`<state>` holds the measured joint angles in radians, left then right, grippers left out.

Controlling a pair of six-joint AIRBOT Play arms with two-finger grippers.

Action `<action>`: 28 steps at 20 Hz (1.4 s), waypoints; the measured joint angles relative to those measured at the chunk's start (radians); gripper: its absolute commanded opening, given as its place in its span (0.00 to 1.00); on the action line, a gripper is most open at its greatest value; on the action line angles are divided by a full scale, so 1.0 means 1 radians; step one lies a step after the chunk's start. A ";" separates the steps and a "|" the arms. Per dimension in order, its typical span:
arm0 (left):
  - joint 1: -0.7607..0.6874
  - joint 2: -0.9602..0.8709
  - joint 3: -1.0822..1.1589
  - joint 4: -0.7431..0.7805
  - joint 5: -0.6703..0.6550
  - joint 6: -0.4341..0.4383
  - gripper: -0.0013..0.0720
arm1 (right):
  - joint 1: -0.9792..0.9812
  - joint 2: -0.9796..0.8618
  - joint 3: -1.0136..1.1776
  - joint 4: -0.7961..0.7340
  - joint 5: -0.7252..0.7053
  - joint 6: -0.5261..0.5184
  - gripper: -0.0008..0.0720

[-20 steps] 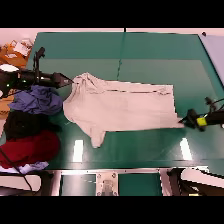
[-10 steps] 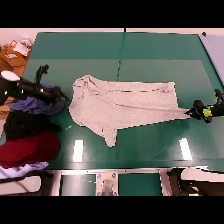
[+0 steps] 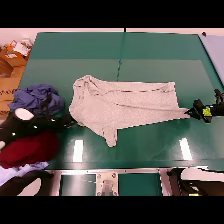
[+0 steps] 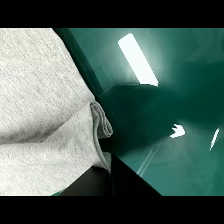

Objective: Fold the shirts.

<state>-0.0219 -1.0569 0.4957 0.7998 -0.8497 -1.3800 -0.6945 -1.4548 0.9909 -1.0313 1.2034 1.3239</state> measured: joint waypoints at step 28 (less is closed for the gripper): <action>-0.109 0.077 0.685 0.077 -0.103 0.050 0.05 | 0.083 0.298 0.083 0.394 0.117 -0.090 0.02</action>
<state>-0.1307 -0.9802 1.1805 0.8768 -0.9527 -1.3296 -0.6113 -1.1564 1.0740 -0.6376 1.3209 1.2335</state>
